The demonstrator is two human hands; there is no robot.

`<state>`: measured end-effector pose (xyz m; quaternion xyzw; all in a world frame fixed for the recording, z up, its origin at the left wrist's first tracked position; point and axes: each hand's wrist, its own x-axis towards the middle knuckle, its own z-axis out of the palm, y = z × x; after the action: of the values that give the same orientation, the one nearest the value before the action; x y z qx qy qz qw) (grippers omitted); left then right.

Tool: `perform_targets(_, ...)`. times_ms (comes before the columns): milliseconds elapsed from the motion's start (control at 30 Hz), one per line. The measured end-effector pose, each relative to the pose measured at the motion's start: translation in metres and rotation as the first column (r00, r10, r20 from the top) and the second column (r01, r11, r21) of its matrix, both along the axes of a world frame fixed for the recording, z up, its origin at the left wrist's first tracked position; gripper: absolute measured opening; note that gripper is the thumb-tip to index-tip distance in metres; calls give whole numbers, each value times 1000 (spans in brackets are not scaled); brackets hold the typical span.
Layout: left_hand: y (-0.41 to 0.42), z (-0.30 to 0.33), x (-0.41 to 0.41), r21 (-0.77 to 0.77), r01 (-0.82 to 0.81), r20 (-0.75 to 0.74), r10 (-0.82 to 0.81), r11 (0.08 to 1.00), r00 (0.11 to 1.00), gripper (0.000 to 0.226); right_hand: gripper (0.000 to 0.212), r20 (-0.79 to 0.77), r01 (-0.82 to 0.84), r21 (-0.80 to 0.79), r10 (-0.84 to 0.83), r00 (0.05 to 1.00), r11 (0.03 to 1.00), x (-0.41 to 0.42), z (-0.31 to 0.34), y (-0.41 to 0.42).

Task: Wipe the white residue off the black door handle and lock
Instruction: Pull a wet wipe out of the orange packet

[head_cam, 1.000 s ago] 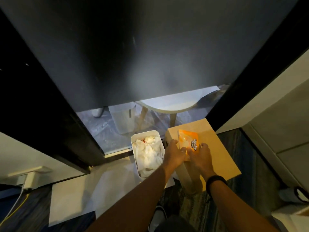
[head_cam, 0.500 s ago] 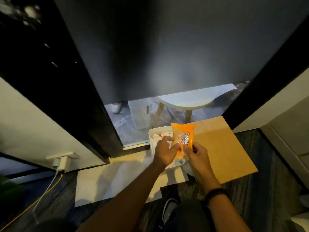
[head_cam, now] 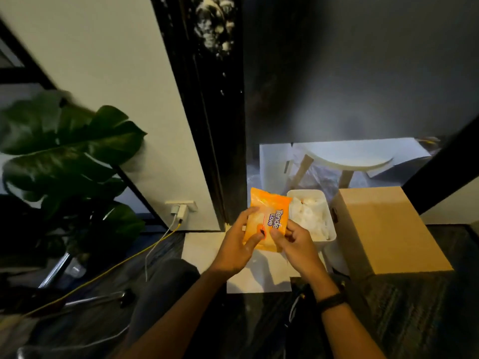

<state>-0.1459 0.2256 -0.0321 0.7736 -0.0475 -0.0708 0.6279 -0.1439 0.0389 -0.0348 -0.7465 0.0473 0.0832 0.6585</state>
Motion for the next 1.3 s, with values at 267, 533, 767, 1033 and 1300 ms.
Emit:
perform_targets(267, 25, -12, -20, -2, -148, -3, 148, 989, 989, 43, 39, -48, -197, -75, 194, 980, 978, -10, 0, 23)
perform_targets(533, 37, -25, 0, -22, -207, -37, 206, 978, 978, 26, 34, -190, -62, -20, 57, 980, 998, 9, 8, 53)
perform_targets(767, 43, -26, 8, -77, -146, -63, 141, 986, 988, 39, 39, -171, 34, -71, -45, 984, 997, 22, 5, 65)
perform_targets(1033, 46, -18, 6, -65, -106, -4, 106, 992, 994, 25, 32, -157, 100, -78, -111, 981, 992, 27, 3, 69)
perform_targets(1300, 45, -17, 6, -116, -255, -112, 243, 960, 964, 25, 38, -115, 74, -108, -87, 990, 991, 24, 1, 73)
